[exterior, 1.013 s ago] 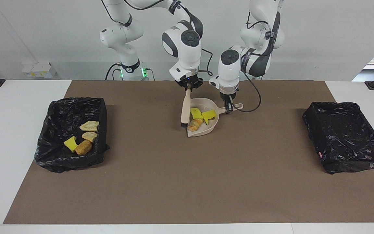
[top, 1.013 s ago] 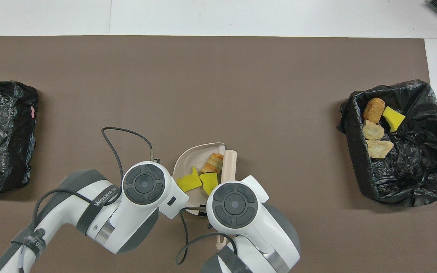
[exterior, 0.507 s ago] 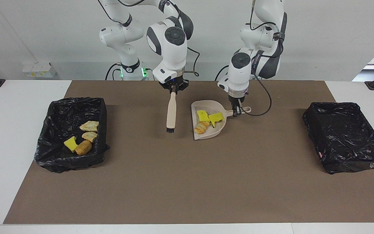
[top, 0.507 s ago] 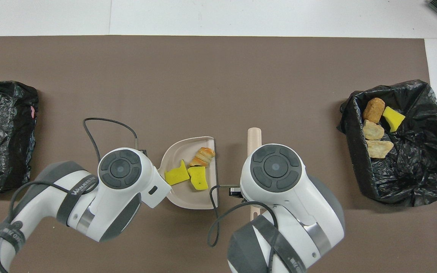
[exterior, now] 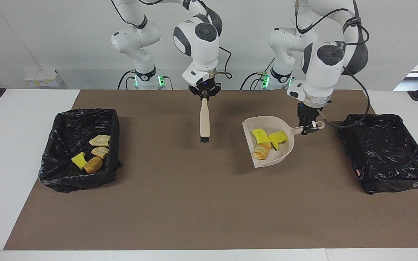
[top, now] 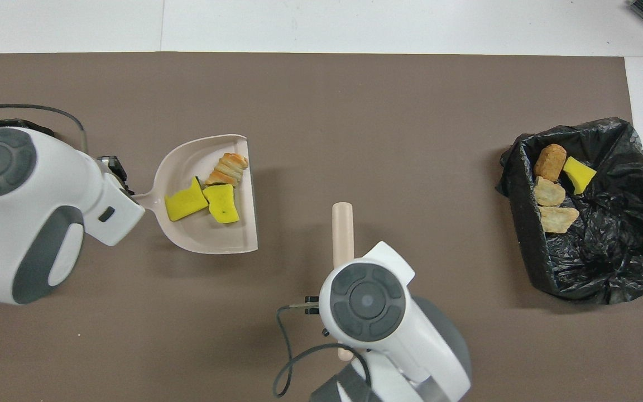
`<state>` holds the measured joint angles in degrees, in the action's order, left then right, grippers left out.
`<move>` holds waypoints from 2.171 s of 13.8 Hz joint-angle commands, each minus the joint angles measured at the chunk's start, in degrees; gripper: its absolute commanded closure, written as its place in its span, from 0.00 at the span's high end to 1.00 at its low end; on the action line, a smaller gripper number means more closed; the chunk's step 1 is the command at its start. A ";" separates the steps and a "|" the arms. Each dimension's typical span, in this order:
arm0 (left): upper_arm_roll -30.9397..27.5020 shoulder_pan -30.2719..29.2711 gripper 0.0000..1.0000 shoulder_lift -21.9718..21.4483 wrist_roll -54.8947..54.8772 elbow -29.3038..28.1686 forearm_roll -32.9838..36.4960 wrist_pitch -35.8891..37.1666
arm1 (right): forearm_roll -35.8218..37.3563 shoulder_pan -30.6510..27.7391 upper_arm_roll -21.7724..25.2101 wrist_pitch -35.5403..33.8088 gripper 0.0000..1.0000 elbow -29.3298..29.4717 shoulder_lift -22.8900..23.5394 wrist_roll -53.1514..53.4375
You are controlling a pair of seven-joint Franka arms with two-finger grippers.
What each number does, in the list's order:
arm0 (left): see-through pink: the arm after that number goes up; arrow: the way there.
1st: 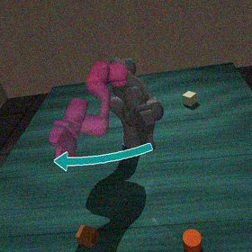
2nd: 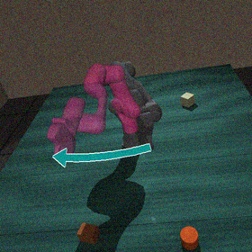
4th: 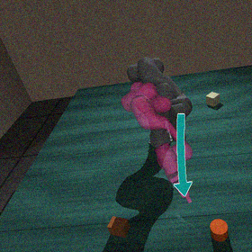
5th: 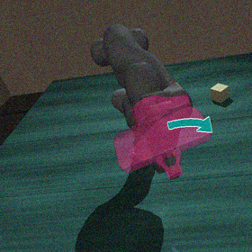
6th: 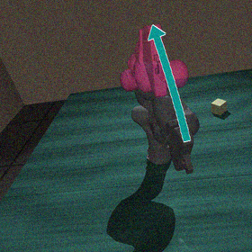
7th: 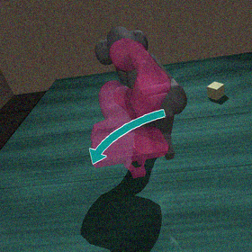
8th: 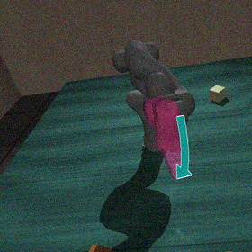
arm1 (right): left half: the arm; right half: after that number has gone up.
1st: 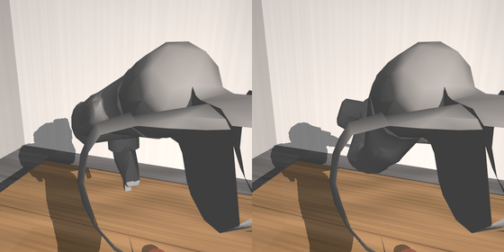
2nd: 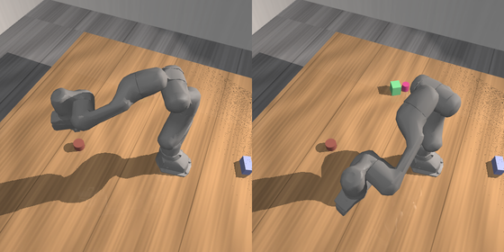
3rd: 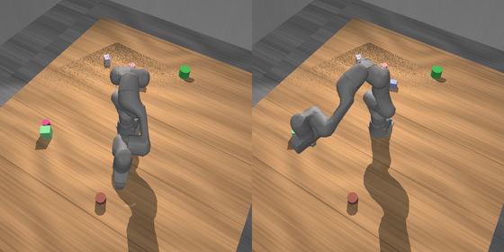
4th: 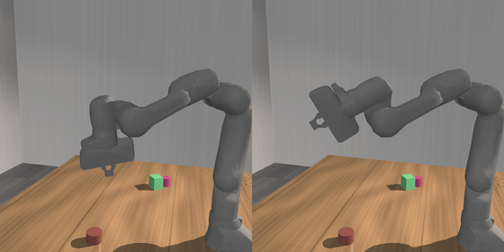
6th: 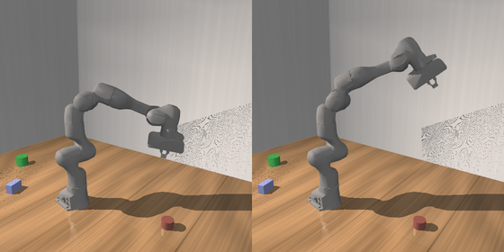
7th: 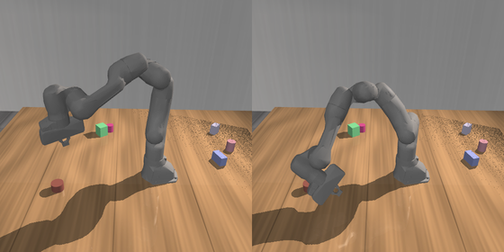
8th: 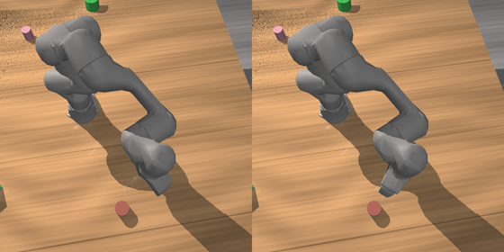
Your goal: Sweep and dump trash in bin
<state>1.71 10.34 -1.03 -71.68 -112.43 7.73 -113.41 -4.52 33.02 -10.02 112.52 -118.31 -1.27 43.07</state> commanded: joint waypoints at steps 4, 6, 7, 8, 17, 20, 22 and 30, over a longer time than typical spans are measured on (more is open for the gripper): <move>0.57 -16.72 0.00 2.78 -14.85 9.15 0.00 3.46 | 0.21 12.40 -0.09 14.81 0.00 -3.24 6.35 15.44; 0.57 -23.58 0.00 3.40 -18.74 10.47 0.26 2.67 | 0.39 15.75 0.00 17.46 0.00 -3.24 8.21 18.62; 0.57 -26.65 0.00 4.28 -21.19 11.44 0.87 2.15 | 0.39 15.93 0.00 17.56 0.00 -3.33 8.22 18.71; 0.49 -29.21 0.00 5.59 -25.13 13.28 1.40 1.18 | 0.82 16.46 0.00 17.21 0.00 -3.24 8.13 18.72; 0.57 -35.22 0.00 15.63 -28.95 24.46 27.83 -3.83 | 1.35 17.08 -0.09 16.68 0.44 -4.03 7.60 15.82; 0.57 -34.16 0.00 14.92 -27.47 23.14 36.18 -3.49 | 1.35 16.90 -0.01 14.93 1.00 -2.20 8.04 15.90; 0.57 -33.11 0.00 13.52 -24.05 21.13 41.63 -3.22 | 1.53 15.94 0.43 10.64 1.00 0.78 7.61 15.55; 0.66 -28.01 0.00 12.02 -17.45 21.12 57.81 5.73 | 6.61 -2.68 0.52 -8.79 1.00 11.16 2.15 -10.70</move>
<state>2.97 -20.27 13.05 -91.98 -89.79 61.62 -110.94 -0.05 33.82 -8.84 107.16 -110.17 0.65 37.50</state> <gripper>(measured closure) 0.678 0.000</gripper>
